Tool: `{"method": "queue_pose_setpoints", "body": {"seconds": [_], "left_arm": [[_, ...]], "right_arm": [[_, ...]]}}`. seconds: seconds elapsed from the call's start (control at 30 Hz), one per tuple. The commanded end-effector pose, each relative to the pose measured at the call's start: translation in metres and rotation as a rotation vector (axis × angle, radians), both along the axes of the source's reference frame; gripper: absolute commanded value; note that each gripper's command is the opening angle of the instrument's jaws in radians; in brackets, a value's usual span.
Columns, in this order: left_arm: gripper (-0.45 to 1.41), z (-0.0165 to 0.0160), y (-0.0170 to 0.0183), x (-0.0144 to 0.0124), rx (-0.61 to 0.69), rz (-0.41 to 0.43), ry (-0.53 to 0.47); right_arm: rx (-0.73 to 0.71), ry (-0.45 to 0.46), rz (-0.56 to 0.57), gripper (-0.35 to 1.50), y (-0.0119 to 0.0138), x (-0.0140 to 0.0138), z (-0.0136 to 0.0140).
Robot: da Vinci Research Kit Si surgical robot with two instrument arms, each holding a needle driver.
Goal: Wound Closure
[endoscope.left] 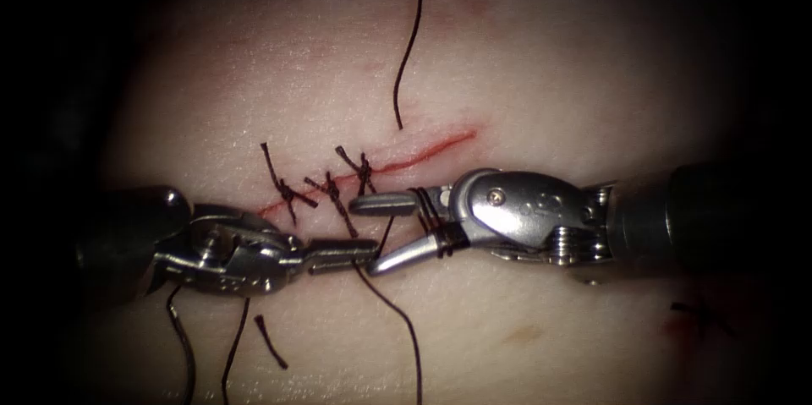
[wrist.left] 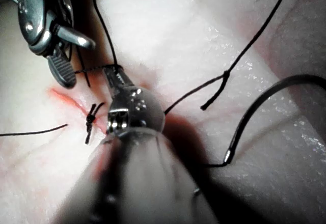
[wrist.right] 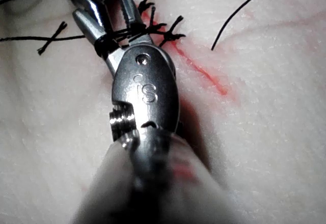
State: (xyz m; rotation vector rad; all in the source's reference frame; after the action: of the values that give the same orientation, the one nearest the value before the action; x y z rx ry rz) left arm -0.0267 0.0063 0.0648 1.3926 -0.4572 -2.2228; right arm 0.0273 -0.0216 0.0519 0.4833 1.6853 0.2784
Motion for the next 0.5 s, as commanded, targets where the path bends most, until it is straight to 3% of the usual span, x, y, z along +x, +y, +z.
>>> {"method": "queue_pose_setpoints", "body": {"seconds": [0.03, 0.27, 0.5], "left_arm": [[-0.45, 0.0004, 0.0, -0.0007, -0.001, -0.001, 0.001], [-0.45, -0.001, -0.0017, -0.0009, 0.0, -0.026, 0.002], [-0.45, -0.0028, -0.0028, 0.0, 0.0, -0.132, 0.0]], "right_arm": [[0.008, -0.026, 0.03, 0.63, -0.0004, 0.0005, 0.0005], [0.027, -0.175, 0.197, 0.63, 0.0006, -0.0004, 0.0004], [0.034, -0.27, 0.3, 0.63, 0.0015, -0.0015, 0.0002]]}}
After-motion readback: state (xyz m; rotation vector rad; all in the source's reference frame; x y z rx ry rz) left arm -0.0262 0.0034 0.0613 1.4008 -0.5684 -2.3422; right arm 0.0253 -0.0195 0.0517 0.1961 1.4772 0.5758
